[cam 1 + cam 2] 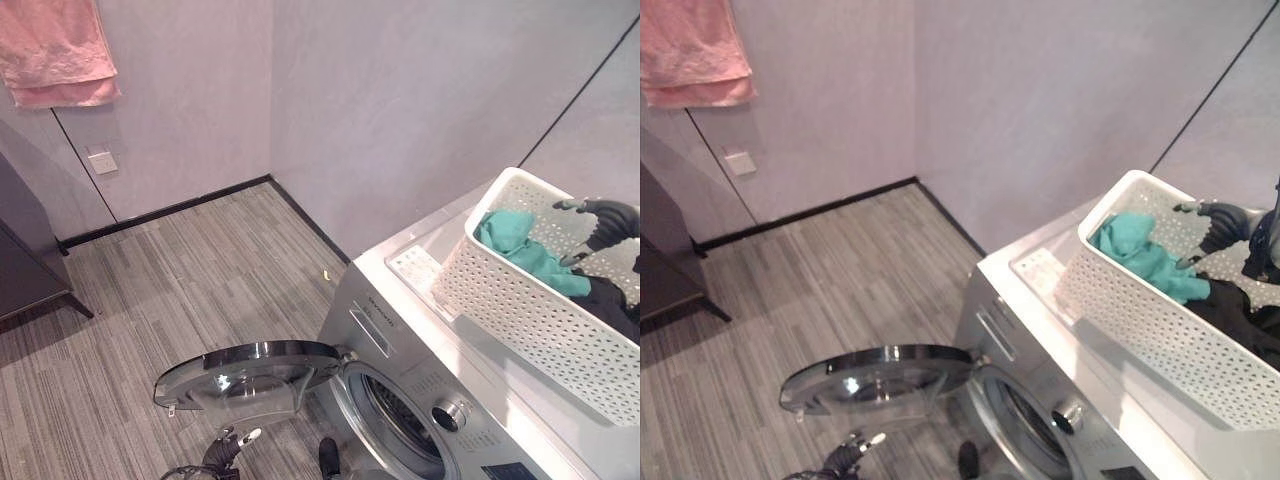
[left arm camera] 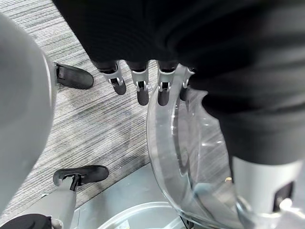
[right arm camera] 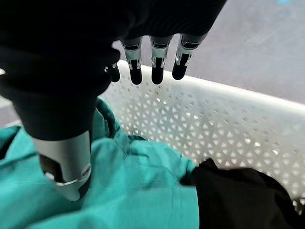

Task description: Grab the laundry basket,head to the washer,open it,put in the laundry and shut it.

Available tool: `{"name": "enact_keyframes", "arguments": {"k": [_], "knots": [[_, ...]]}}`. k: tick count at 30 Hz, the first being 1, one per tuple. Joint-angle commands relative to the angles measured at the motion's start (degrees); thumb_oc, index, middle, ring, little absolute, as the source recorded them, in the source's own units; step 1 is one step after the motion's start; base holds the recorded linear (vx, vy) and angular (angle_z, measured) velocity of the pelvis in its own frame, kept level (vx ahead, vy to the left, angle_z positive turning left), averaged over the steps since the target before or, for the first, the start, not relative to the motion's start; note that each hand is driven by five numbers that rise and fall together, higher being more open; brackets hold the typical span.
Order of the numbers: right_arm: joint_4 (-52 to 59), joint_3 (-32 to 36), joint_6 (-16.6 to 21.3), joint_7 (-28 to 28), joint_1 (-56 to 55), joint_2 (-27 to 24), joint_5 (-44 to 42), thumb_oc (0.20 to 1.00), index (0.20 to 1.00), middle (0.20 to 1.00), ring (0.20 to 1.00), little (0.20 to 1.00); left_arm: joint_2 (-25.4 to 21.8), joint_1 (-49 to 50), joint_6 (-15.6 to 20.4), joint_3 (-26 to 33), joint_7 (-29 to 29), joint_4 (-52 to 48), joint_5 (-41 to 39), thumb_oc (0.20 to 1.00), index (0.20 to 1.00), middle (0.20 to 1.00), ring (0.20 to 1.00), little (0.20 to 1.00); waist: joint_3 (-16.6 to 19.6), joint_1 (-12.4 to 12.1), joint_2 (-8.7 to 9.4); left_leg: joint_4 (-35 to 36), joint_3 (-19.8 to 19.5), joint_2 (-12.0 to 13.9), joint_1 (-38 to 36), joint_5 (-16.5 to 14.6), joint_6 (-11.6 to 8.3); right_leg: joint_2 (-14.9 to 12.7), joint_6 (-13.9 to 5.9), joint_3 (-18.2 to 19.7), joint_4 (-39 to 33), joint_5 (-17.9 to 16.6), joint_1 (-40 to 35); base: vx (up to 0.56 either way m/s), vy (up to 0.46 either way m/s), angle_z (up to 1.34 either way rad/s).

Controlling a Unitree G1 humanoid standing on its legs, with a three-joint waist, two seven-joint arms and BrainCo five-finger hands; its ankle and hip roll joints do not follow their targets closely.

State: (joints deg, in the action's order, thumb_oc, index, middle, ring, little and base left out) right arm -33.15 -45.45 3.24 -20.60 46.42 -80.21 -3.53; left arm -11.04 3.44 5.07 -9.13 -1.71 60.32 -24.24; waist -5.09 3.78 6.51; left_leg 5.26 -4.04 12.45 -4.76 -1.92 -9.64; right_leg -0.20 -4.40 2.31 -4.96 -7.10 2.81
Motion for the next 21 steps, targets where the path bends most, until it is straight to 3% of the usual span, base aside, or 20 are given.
{"name": "enact_keyframes", "arguments": {"k": [1, 8, 12, 16, 21], "knots": [[-2.4, 1.8, -0.9, -0.3, 1.1, 1.5, 1.6, 1.000, 1.000, 1.000, 1.000, 1.000, -1.1, -2.6, 1.1, -2.1, -0.3, 3.8, 0.1, 1.000, 1.000, 1.000, 1.000, 1.000, -0.3, -1.7, 2.51, -0.3, -0.4, 4.0, 0.2, 0.0, 0.24, -8.1, -5.35, -0.4, 7.8, 7.7, 1.5, 0.00, 0.020, 0.04], [1.2, 1.7, -0.9, -1.1, -0.9, 2.4, 2.0, 1.000, 1.000, 1.000, 1.000, 1.000, -0.4, -3.3, 0.3, -1.2, -0.4, 6.1, 0.0, 1.000, 1.000, 1.000, 1.000, 1.000, -0.9, -1.9, 2.25, -0.3, -1.1, 4.0, 0.9, 0.3, 0.11, -8.5, -5.29, -1.4, 8.2, 8.1, 1.3, 0.00, 0.025, 0.10], [4.1, 2.3, -1.0, -1.5, -3.2, 2.7, 2.4, 1.000, 1.000, 1.000, 1.000, 1.000, -0.4, -3.1, 0.2, -0.9, -0.8, 6.4, 0.4, 1.000, 1.000, 1.000, 1.000, 1.000, -0.7, -2.0, 3.04, -0.3, -1.1, 4.2, 0.9, 0.0, 0.14, -8.3, -5.44, -1.2, 8.4, 8.1, 1.3, 0.00, 0.004, 0.01], [3.0, 0.7, -1.3, -1.8, -3.5, 6.5, 4.0, 1.000, 1.000, 1.000, 1.000, 1.000, -1.3, -3.1, 0.5, 0.3, -0.1, 6.4, 0.8, 1.000, 1.000, 1.000, 1.000, 1.000, -0.7, -3.2, 4.20, -0.3, -0.8, 4.4, 0.5, -0.4, 0.31, -8.1, -5.61, -0.8, 7.5, 7.5, 1.2, 0.00, 0.000, 0.00], [2.0, -0.5, -1.5, -2.3, -4.0, 7.8, 6.0, 1.000, 1.000, 1.000, 1.000, 1.000, -1.6, -2.9, 0.8, 0.5, 0.9, 4.6, 0.5, 1.000, 1.000, 1.000, 1.000, 1.000, -0.9, -4.0, 3.98, -0.3, -1.1, 4.2, 1.0, -0.4, 0.33, -8.3, -5.43, -1.1, 6.0, 7.1, 0.8, 0.00, 0.000, 0.00]]}}
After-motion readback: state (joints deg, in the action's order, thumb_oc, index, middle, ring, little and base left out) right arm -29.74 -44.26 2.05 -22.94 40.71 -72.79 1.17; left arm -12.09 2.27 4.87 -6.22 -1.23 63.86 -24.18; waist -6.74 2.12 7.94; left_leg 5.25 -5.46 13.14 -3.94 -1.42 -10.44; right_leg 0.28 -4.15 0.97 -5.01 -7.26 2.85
